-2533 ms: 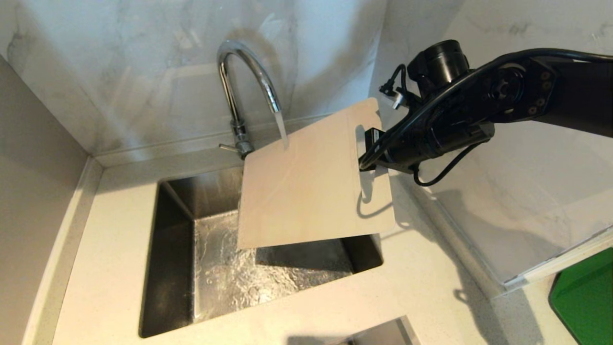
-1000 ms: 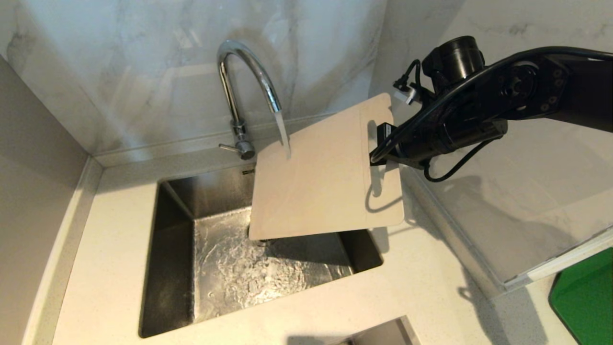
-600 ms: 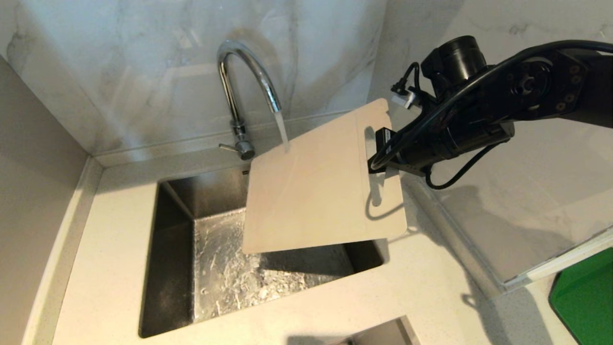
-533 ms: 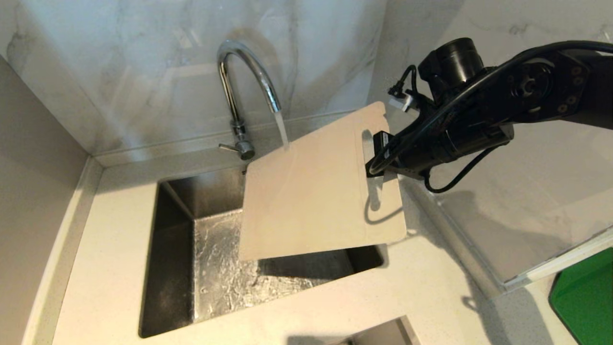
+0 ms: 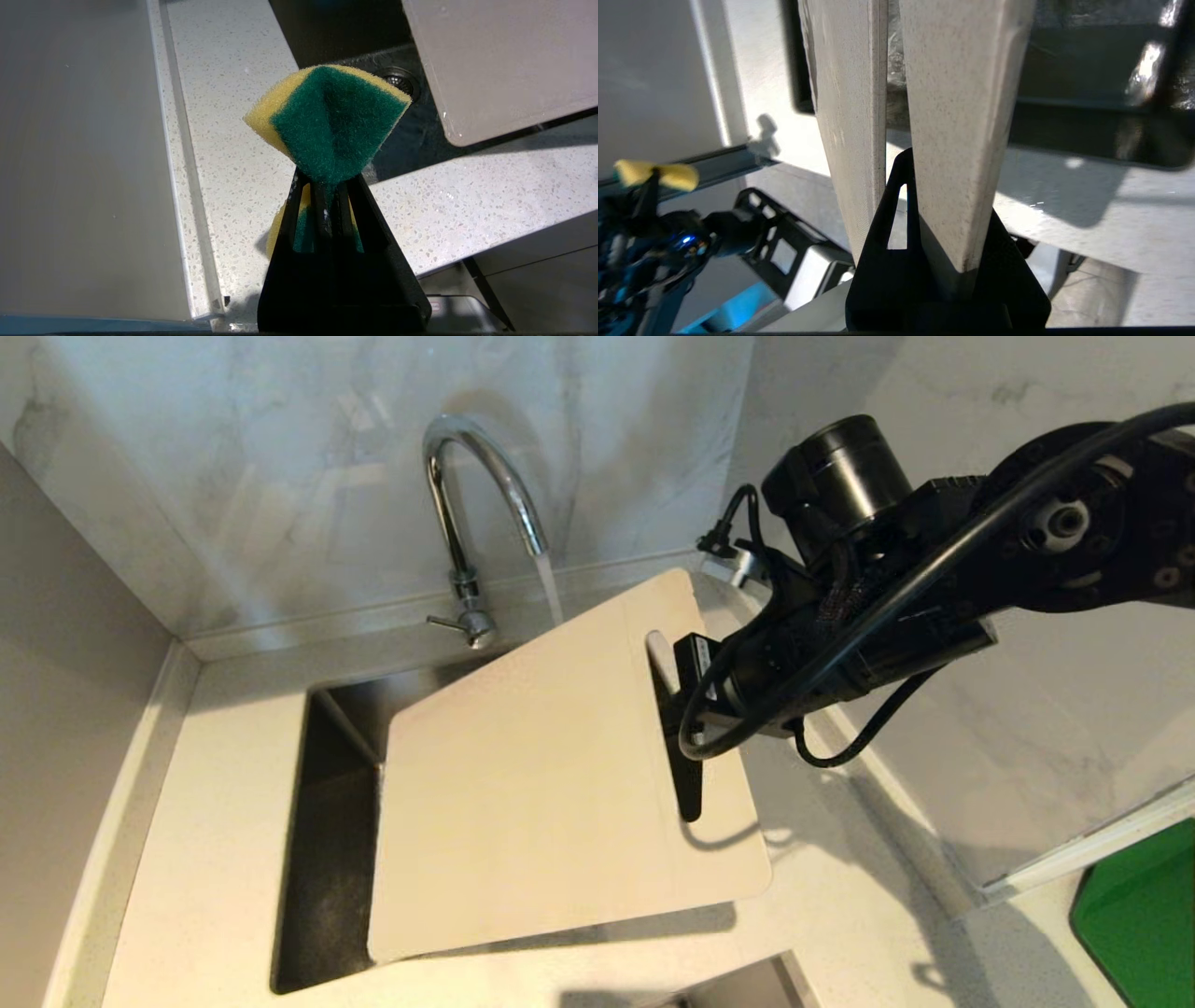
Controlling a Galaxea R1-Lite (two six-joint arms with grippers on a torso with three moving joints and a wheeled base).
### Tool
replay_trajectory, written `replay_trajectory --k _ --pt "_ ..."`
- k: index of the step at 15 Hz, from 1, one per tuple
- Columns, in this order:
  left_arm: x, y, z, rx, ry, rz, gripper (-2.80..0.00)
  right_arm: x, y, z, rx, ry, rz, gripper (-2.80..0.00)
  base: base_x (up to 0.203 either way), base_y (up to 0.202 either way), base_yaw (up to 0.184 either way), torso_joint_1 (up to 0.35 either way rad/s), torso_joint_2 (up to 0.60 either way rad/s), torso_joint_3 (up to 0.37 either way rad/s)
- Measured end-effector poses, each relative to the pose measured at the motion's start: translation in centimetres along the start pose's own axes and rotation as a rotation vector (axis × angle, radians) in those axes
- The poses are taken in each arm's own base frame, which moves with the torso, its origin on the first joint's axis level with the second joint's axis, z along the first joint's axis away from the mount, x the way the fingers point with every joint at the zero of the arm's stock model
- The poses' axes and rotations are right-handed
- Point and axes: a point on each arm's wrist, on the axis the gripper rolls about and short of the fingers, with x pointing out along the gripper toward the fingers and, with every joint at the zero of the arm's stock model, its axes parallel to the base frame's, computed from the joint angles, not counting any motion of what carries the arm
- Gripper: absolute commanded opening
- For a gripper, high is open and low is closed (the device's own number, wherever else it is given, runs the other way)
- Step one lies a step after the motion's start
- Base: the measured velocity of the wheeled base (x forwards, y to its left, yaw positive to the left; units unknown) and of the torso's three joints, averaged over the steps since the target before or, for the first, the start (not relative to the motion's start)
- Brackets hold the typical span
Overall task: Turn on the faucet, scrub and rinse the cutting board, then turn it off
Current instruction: Scrub the cutting board underwater
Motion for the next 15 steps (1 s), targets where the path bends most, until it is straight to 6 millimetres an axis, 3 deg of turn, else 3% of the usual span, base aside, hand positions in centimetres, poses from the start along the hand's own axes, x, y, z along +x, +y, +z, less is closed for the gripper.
replay_trajectory --k 5,9,11,15 --pt "0.0 0.0 0.0 0.001 0.0 0.001 -2.8 -1.0 3.1 -1.0 -0.05 0.0 0.073 -2.8 0.0 0.0 0.0 0.0 0.0 0.0" --pt "-0.2 0.0 0.5 0.026 0.0 0.004 -2.8 -0.9 3.4 -1.1 -0.056 0.001 0.076 -2.8 0.0 0.0 0.0 0.0 0.0 0.0" --pt "-0.8 0.0 3.1 0.024 -0.028 0.001 -2.8 -0.9 3.4 -1.1 -0.056 0.004 0.074 -2.8 0.0 0.0 0.0 0.0 0.0 0.0" --pt "-0.9 -0.2 11.1 0.015 -0.076 -0.072 -2.8 -0.8 3.3 -1.2 -0.055 0.008 0.071 -2.8 0.0 0.0 0.0 0.0 0.0 0.0"
